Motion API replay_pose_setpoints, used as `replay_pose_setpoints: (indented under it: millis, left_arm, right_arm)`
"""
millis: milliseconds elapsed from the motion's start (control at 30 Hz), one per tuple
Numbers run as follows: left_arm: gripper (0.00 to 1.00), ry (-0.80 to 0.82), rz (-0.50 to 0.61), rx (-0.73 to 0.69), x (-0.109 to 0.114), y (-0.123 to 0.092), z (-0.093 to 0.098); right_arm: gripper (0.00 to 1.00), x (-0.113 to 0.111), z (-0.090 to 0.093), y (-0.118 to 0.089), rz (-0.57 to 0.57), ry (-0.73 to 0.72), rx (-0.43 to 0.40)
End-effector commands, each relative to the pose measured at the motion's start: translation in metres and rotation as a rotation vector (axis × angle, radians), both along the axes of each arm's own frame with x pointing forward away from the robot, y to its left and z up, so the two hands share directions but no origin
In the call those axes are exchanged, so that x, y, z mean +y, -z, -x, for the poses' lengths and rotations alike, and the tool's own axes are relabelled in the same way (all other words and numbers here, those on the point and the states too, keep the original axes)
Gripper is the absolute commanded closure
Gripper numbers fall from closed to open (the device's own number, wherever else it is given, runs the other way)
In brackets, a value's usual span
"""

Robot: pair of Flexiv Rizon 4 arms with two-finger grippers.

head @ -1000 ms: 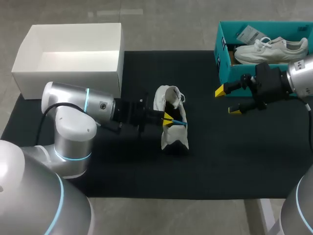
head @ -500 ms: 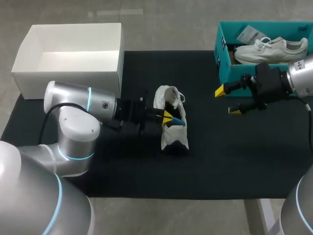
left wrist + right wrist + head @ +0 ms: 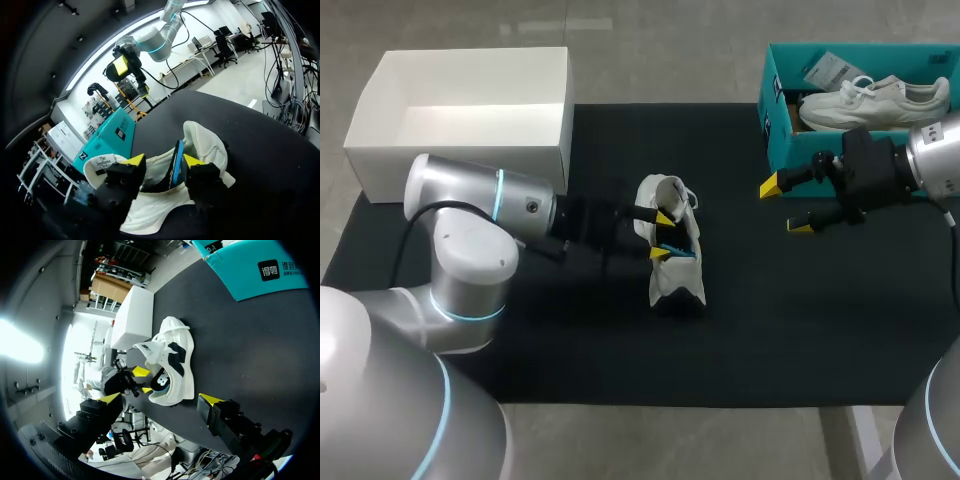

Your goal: Take the shoe out of the shoebox, open the shoe tongue, remove and reinsert the insole, then place the shoe into the shoebox

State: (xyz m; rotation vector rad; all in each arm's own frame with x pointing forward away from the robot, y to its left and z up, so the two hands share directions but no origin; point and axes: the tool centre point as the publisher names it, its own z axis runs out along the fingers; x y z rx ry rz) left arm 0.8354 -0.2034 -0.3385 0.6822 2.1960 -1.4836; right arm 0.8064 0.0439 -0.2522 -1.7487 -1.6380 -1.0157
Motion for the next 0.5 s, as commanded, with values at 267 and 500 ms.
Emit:
replay_pose_setpoints:
  millis: [267, 500]
  left_arm:
    - [0.16, 0.045, -0.018, -0.023, 0.006, -0.018, 0.004]
    - [1.0, 0.197, -0.076, -0.097, 0.008, -0.041, -0.005]
  right_arm:
    - [0.0, 0.001, 0.001, 0.0, 0.003, 0.002, 0.001]
    - [0.0, 0.001, 0.001, 0.0, 0.003, 0.002, 0.001]
